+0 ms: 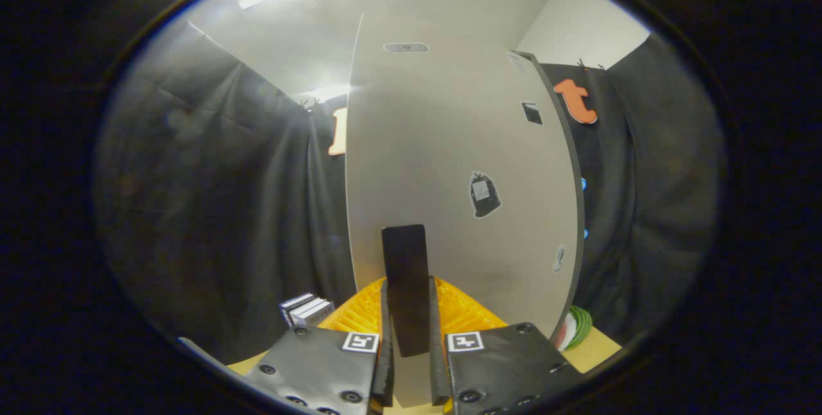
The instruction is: Open the shoe cabinet door, grab the shoes and put them into the shoe cabinet, then close the shoe cabinet door.
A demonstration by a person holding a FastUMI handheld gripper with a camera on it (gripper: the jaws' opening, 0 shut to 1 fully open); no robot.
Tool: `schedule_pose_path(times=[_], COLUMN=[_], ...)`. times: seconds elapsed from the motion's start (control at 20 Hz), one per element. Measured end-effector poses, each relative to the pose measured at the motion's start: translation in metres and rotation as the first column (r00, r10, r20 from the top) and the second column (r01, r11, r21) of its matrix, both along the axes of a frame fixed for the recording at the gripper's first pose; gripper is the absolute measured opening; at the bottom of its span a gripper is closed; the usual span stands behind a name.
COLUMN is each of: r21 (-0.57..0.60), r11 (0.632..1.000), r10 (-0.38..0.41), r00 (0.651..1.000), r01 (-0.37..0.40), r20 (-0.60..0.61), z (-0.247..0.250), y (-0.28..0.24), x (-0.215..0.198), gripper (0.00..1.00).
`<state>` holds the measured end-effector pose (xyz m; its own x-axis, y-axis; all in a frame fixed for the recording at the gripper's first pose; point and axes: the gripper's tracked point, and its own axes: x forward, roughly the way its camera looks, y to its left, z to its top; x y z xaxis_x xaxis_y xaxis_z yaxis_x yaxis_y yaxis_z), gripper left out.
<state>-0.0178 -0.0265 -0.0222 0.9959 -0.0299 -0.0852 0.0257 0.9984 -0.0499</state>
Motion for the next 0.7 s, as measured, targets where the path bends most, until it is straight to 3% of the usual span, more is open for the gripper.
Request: schedule_pose_path(times=[0.3,0.7], r21=[0.022,0.028], r11=[0.999,0.999], r10=[0.040,0.019], r00=[0.999,1.000], r01=[-0.040,-0.019], r20=[-0.013,0.015], z=[0.011,0.028], y=[-0.025,-0.073], x=[-0.032,-0.089], gripper=[0.24,0.23])
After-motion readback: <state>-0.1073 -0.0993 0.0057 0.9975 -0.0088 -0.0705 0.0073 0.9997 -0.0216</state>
